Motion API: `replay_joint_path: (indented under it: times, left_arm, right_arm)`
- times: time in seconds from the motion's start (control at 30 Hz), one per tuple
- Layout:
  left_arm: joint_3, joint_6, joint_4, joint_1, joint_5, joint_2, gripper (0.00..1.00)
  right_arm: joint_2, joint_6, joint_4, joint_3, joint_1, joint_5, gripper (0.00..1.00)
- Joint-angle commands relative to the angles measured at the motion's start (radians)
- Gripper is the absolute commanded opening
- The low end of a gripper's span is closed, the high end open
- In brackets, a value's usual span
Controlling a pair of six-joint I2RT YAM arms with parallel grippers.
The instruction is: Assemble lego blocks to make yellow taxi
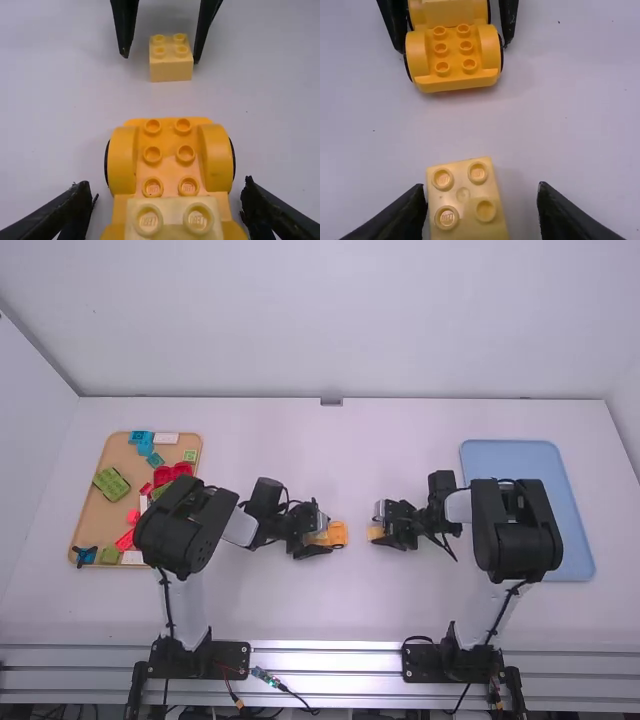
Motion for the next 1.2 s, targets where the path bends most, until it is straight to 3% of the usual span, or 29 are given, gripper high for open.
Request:
replay_joint_path:
  times: [0.0, 0.13, 0.33, 0.57, 0.8, 0.93, 1.17]
  left_arm:
    - [0.006, -0.002, -0.008, 0.007, 0.016, 0.007, 0.77]
    - [0.006, -0.003, -0.014, 0.006, -0.023, 0.007, 0.77]
    - [0.006, -0.002, -0.013, 0.006, -0.027, 0.007, 0.77]
    - [0.006, -0.002, -0.014, 0.006, -0.034, 0.007, 0.63]
    - [0.006, 0.018, -0.016, 0.006, -0.034, 0.007, 0.54]
    - [0.006, 0.035, -0.025, 0.006, -0.034, 0.007, 0.45]
    - [0.007, 0.035, -0.022, 0.005, -0.034, 0.007, 0.39]
  right_arm:
    - [0.017, 0.003, -0.005, 0.01, 0.002, 0.0, 0.53]
    - [0.017, 0.003, -0.005, 0.01, 0.001, 0.0, 0.39]
    - [0.017, 0.003, -0.006, 0.01, 0.001, -0.002, 0.3]
    - [0.004, 0.004, -0.006, 0.011, 0.001, -0.048, 0.26]
    - [-0.034, 0.003, -0.18, 0.092, 0.004, -0.054, 0.22]
    - [-0.071, 0.003, -0.224, 0.12, 0.039, -0.063, 0.23]
    - [-0.08, 0.093, -0.179, 0.139, 0.117, -0.055, 0.21]
